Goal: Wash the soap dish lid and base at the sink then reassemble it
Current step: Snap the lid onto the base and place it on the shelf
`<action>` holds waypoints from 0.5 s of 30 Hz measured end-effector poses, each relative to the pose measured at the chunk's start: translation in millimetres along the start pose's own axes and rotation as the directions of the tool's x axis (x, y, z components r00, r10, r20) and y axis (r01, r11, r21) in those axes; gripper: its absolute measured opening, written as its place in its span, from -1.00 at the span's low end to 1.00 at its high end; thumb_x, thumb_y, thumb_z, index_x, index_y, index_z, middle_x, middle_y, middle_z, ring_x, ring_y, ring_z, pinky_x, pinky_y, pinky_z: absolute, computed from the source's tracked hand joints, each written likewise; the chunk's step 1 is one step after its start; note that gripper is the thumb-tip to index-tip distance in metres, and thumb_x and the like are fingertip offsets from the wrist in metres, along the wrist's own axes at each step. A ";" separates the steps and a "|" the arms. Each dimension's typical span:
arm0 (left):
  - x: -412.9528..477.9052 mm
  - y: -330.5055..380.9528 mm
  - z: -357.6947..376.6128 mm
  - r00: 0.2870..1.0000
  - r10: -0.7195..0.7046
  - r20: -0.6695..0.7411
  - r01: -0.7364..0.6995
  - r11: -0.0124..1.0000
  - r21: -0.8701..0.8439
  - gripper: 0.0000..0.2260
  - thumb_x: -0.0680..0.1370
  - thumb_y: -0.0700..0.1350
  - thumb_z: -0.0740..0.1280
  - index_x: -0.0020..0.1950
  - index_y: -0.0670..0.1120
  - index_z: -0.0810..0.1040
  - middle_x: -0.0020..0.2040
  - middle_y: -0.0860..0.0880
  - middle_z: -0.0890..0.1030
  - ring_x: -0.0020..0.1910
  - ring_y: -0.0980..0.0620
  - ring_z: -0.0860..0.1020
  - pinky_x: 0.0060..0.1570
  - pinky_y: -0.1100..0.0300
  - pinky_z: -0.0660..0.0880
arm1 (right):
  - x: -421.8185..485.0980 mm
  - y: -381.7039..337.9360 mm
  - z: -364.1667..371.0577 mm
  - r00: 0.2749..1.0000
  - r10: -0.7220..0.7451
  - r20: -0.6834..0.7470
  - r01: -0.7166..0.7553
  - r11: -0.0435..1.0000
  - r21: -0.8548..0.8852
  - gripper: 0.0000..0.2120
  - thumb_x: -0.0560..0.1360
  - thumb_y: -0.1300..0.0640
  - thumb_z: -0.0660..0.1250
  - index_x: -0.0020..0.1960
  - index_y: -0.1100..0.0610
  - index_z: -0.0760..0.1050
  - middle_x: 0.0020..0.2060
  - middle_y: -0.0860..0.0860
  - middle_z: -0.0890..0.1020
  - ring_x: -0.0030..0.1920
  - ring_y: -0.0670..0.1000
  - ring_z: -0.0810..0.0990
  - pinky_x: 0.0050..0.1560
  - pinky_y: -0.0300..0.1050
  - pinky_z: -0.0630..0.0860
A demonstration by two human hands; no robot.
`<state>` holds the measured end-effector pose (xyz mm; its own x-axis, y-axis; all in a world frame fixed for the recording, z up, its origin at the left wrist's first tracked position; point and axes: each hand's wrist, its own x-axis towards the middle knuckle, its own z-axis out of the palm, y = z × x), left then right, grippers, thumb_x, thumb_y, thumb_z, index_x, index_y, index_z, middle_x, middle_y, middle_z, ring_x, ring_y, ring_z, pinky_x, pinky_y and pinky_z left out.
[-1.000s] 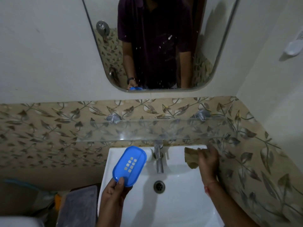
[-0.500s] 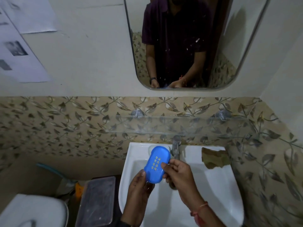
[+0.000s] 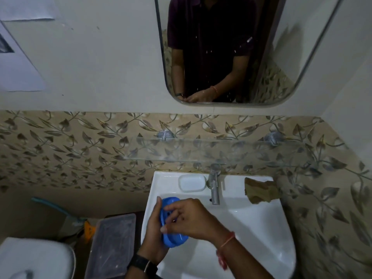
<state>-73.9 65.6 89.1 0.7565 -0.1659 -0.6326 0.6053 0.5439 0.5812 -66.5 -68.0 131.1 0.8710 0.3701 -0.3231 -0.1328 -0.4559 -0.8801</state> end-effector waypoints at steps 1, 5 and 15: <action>2.8 3.1 -6.8 1.000 -0.011 0.002 0.011 0.998 -0.054 -0.38 0.56 0.26 0.22 0.27 -0.27 0.59 0.01 -0.30 0.71 -0.07 -0.24 0.69 -0.06 -0.06 0.63 | 3.4 2.0 -6.4 1.000 -0.011 -0.018 0.014 0.988 0.152 -0.67 0.43 0.17 0.58 0.18 0.11 0.66 -0.16 0.07 0.78 -0.25 -0.09 0.71 -0.20 -0.23 0.63; 16.0 16.2 -33.8 0.998 -0.043 0.050 0.048 0.992 -0.114 -0.25 0.44 0.37 0.21 0.23 -0.25 0.68 0.11 -0.25 0.69 -0.06 -0.23 0.67 -0.02 -0.14 0.62 | 48.7 42.5 -26.1 0.848 0.128 -0.515 -0.023 0.979 0.204 -0.93 0.54 0.26 0.43 -0.02 0.12 0.63 -0.29 0.08 0.71 -0.41 -0.08 0.64 -0.35 -0.21 0.51; 19.4 23.5 -71.7 0.987 -0.063 0.146 0.090 0.978 -0.186 -0.10 0.16 0.29 0.63 0.27 -0.34 0.63 0.10 -0.29 0.70 -0.12 -0.27 0.69 0.00 -0.19 0.60 | 134.9 123.7 -9.0 0.917 0.275 -0.289 -0.367 0.863 -0.346 -0.58 0.54 0.24 0.32 0.39 0.10 0.48 0.31 0.16 0.60 0.29 0.17 0.59 0.24 -0.15 0.51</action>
<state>-62.7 134.1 53.8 0.7450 -0.3178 -0.5864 0.6140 0.6704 0.4167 38.8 -81.8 -18.2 0.8989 -0.0195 -0.4376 -0.2712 -0.8094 -0.5209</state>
